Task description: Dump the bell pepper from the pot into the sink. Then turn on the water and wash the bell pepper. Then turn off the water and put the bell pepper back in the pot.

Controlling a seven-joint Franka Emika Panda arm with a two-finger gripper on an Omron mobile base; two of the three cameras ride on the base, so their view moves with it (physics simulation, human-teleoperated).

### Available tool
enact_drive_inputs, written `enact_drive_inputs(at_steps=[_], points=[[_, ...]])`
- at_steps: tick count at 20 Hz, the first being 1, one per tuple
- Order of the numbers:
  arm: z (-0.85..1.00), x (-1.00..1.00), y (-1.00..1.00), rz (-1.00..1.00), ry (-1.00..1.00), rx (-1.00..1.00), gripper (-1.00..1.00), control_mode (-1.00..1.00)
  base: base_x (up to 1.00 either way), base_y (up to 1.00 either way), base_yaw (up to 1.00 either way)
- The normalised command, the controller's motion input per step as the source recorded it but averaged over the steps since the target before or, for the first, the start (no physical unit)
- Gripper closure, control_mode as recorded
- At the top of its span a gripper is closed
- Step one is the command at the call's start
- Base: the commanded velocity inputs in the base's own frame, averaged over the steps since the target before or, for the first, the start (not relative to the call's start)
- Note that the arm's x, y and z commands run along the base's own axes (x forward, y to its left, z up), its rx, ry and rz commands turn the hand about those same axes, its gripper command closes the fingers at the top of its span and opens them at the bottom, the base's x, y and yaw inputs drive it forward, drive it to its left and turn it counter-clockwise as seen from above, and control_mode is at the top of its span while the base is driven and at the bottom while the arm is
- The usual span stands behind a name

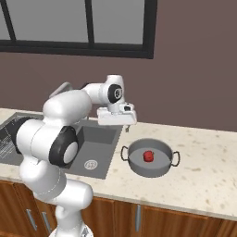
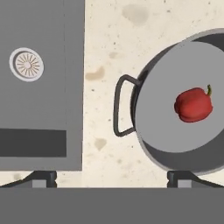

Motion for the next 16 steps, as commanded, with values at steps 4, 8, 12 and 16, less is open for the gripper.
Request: enact_drive_inputs(at_steps=[4,8,12,16], points=[[-0.54,-0.17,-0.03,0.04,0.13,-0.01,-1.00,-1.00,0.00,0.00,0.00],[-0.45,-0.12,-0.13,0.07,0.08,0.00,-1.00,-1.00,0.00,0.00,0.00],[-0.35,-0.03,-0.21,0.08,0.07,0.00,-1.00,-1.00,0.00,0.00,0.00],[-0.35,0.00,-0.13,0.10,0.06,0.00,-1.00,-1.00,0.00,0.00,0.00]])
